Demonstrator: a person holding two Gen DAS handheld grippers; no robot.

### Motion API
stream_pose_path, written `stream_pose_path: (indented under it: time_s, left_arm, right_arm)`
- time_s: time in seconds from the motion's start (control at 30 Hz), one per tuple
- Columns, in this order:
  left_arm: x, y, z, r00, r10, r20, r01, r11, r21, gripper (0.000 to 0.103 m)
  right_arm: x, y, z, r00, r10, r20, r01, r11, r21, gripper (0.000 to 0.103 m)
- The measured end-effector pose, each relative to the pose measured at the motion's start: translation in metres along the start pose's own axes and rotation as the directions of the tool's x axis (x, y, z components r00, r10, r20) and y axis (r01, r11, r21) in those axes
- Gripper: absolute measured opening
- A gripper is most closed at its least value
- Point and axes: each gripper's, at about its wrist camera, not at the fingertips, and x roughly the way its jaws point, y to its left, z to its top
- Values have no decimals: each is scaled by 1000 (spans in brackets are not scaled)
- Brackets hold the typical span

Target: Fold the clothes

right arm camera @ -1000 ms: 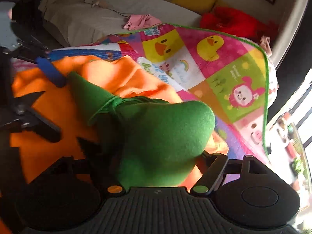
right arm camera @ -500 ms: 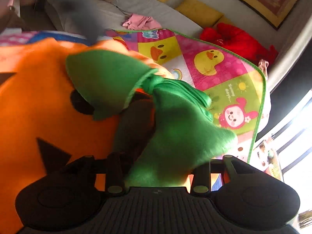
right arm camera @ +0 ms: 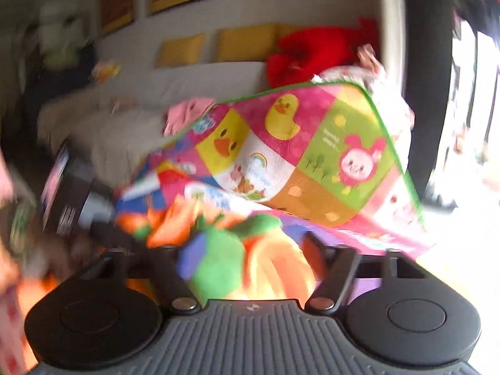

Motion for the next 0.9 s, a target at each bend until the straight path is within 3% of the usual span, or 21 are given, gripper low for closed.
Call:
stream_pose_path:
  time_s: [0.1, 0.2, 0.27, 0.37, 0.43, 0.53, 0.7, 0.9]
  left_arm:
    - [-11, 6, 0, 1000, -16, 13, 16, 999, -27, 103]
    - [-36, 14, 5, 994, -82, 75, 90, 991, -102, 103]
    - [-44, 13, 9, 981, -163, 101, 176, 974, -142, 103]
    - [-36, 0, 7, 959, -272, 75, 281, 946, -161, 103]
    - [-19, -10, -1, 964, -265, 17, 264, 952, -152, 103]
    - [3, -14, -14, 970, -237, -61, 225, 960, -166, 103]
    - [8, -16, -21, 976, -202, -84, 189, 972, -138, 103]
    - [5, -18, -26, 980, -183, -73, 176, 980, -94, 103]
  right_arm:
    - [47, 7, -9, 993, -59, -105, 50, 995, -88, 48]
    - [76, 10, -33, 968, -128, -217, 91, 981, -171, 48]
    - [72, 7, -46, 965, -123, -230, 88, 984, -157, 48]
    - [58, 5, -43, 969, -110, -223, 74, 984, -164, 48]
    - [45, 2, -33, 977, -97, -190, 64, 983, -171, 48]
    - [35, -15, -10, 989, -73, -132, 62, 994, -87, 52]
    - [73, -40, 4, 991, -50, -126, 56, 997, 47, 55]
    - [137, -38, -16, 971, -40, -237, 60, 995, 81, 59]
